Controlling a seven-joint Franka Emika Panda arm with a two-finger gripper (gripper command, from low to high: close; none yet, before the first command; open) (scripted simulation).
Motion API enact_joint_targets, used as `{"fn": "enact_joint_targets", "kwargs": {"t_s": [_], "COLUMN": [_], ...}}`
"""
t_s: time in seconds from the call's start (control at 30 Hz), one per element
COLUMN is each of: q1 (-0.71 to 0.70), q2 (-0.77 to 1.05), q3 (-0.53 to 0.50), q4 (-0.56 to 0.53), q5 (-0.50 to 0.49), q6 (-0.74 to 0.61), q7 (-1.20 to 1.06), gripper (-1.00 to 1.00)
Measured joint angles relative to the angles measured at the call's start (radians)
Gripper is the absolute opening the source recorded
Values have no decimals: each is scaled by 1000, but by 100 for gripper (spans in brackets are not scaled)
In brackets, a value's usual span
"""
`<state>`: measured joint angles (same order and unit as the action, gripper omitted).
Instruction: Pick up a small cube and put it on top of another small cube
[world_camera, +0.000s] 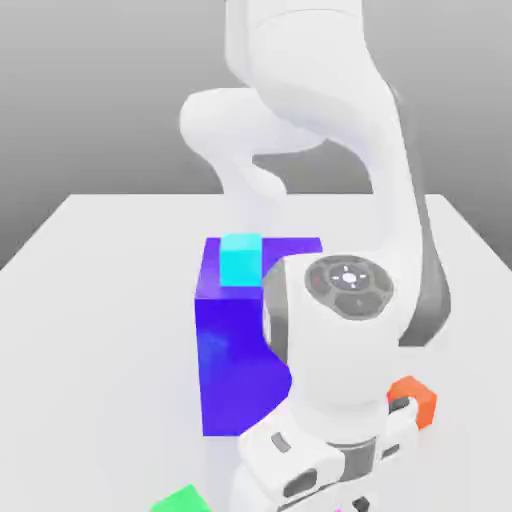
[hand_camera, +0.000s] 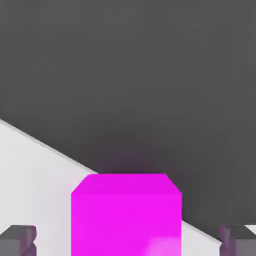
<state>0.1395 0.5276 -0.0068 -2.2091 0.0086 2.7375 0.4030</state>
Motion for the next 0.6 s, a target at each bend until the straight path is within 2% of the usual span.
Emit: {"fn": "enact_joint_targets", "kwargs": {"t_s": [0.17, 0.3, 0.47, 0.6], "q1": [0, 0, -145, -194], "q2": [9, -111, -245, -172], "q3": [0, -1, -66, -75], "q4": [2, -25, -65, -68], "q5": [0, -1, 25, 50], "q6": [6, -87, -183, -108], "q7": [0, -1, -189, -255], "gripper": [-100, -100, -100, -100]}}
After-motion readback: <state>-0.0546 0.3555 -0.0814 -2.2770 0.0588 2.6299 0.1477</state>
